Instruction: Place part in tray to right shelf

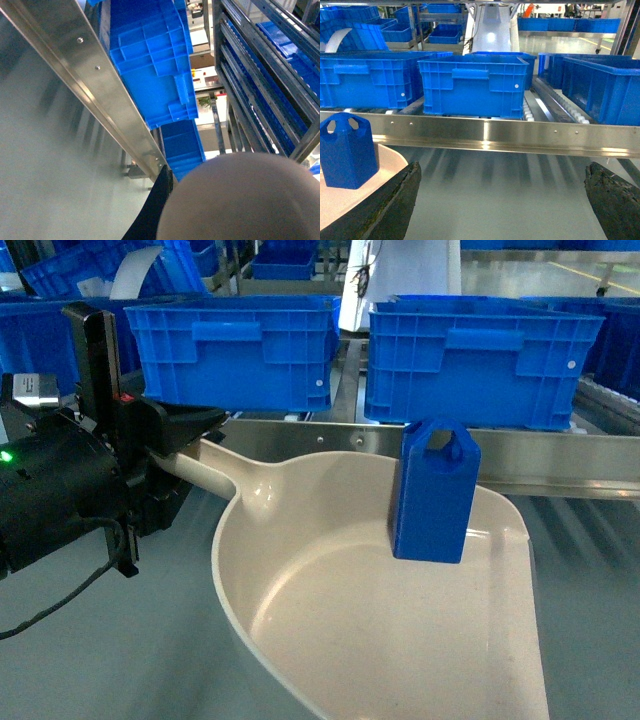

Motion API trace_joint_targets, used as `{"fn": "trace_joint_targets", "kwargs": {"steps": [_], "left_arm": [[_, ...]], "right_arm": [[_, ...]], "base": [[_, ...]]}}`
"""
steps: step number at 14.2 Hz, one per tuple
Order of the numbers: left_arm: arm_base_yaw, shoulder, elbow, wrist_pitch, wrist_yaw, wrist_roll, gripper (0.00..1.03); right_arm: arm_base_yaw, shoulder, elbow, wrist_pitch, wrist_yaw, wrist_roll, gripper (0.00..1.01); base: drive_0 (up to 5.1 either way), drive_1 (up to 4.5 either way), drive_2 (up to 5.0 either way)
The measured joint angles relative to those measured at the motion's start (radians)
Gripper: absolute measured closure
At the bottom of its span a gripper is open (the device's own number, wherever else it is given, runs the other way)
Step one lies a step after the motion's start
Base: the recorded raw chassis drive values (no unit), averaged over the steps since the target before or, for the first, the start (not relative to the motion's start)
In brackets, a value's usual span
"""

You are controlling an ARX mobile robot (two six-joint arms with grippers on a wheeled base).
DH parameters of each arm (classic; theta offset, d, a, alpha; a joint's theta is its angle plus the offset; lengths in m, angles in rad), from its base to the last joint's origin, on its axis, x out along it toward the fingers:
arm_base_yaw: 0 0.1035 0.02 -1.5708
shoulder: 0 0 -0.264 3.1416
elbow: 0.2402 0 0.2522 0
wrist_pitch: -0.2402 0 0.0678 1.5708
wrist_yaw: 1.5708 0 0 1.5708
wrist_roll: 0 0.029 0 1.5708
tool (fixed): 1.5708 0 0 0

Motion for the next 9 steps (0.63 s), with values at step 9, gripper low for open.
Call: {"fn": "trace_joint_targets", "kwargs": {"steps": [9], "left_arm": [[0.003, 0.0, 0.001, 0.002, -0.002, -0.001, 0.9]], "right_arm": [[0.0, 0.0, 0.0, 0.002, 0.0, 0.0, 0.03]], "base": [[-1.8, 4.55, -2.5]]}}
